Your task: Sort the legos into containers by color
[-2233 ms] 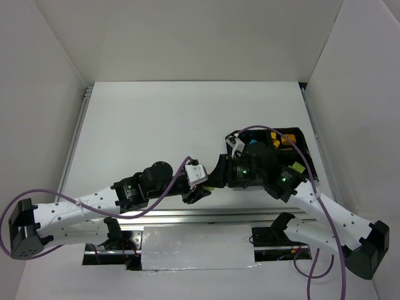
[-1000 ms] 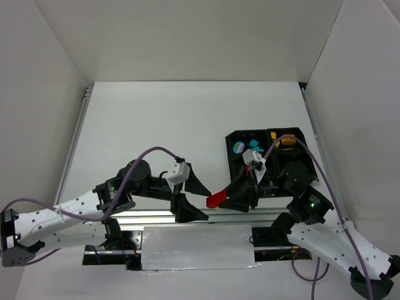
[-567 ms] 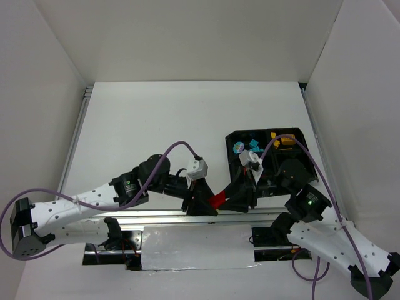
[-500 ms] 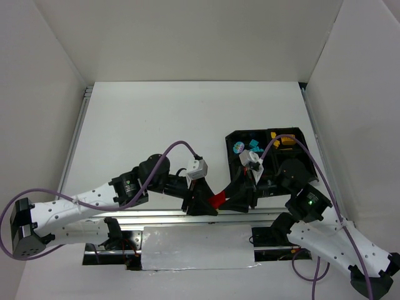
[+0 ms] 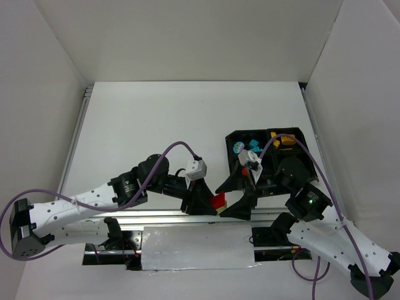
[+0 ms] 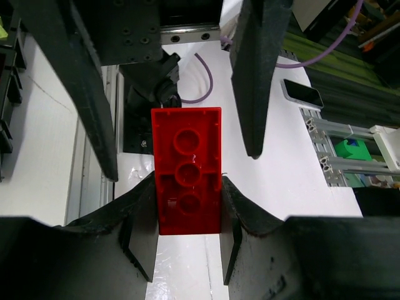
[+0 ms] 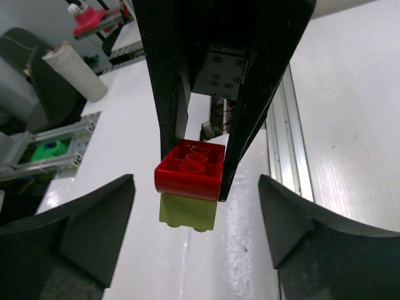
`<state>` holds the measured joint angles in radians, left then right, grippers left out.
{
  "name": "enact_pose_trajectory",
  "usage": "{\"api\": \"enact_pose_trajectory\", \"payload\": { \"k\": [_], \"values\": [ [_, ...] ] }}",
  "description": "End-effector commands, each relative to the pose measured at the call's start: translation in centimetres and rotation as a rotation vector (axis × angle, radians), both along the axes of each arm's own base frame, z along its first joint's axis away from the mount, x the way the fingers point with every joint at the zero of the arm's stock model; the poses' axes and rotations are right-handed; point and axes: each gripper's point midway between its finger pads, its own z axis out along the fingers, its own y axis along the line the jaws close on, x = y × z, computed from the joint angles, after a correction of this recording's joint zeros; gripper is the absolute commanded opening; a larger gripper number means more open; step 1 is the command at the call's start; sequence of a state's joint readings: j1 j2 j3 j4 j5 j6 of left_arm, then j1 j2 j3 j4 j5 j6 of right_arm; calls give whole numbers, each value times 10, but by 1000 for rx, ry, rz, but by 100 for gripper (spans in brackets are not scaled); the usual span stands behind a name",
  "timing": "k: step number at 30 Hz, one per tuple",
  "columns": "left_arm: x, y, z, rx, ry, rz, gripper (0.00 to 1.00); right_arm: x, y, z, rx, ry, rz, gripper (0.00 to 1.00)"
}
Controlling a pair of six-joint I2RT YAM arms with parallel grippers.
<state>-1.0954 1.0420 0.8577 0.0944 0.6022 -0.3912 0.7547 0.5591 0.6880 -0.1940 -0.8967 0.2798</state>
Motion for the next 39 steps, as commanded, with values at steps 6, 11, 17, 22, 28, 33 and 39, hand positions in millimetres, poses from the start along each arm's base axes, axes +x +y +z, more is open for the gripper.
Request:
{"api": "enact_pose_trajectory", "payload": {
  "k": [6,11,17,22,28,33,39],
  "values": [
    [-8,6,42,-142,-98,-41,0,-7,-3,9,33,-26,19,74],
    [-9,6,43,-149,-96,-48,0,-4,1,5,20,-5,26,64],
    [-8,3,40,-138,-90,-45,0,-5,2,11,50,-13,29,55],
    [-2,-1,35,-118,-85,-20,0,-1,7,8,57,15,35,20],
    [15,1,32,-95,-94,61,0,16,12,-13,33,42,-55,0],
    [44,21,37,-98,-81,151,0,34,12,-33,-13,63,-158,0],
    [90,46,36,-78,-72,351,0,83,0,-54,-84,151,-480,0]
  ]
}}
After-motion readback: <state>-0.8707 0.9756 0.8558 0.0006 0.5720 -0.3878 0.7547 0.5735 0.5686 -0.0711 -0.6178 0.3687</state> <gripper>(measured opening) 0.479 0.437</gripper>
